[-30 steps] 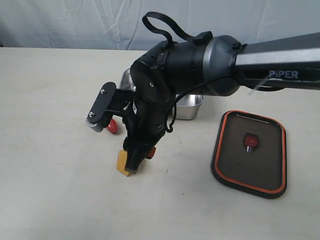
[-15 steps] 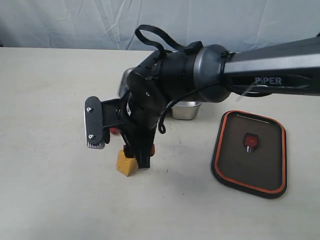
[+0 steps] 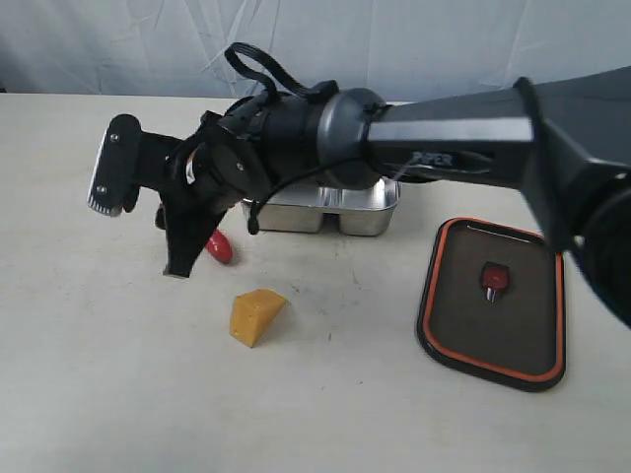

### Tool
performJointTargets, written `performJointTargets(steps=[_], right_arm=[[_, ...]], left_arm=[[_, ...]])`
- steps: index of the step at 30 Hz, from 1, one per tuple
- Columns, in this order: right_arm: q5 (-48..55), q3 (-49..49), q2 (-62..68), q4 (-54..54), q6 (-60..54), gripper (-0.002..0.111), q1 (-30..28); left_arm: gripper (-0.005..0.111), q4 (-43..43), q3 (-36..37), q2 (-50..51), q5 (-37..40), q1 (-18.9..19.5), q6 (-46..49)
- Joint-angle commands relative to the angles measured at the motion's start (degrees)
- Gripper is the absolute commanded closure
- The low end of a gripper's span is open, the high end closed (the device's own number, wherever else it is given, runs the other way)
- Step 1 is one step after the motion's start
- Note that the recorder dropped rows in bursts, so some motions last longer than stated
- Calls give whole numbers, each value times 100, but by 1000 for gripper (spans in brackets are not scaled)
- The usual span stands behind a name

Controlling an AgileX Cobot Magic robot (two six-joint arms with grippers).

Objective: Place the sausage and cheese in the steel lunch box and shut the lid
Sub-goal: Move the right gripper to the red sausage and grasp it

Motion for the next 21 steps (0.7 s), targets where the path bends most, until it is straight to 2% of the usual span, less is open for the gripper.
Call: performJointTargets(steps=[1, 8, 17, 21], right_arm=[[624, -1125, 617, 80, 682, 70, -57], [2273, -2323, 1412, 47, 1413, 64, -237], [2373, -2574, 1777, 153, 1940, 64, -570], [2481, -2574, 1918, 614, 1929, 64, -573]], left_arm=[[107, 0, 12, -24, -85, -27, -7], [107, 0, 12, -24, -85, -27, -7], [107, 0, 12, -24, -85, -27, -7], [107, 0, 12, -24, -85, -27, -7]])
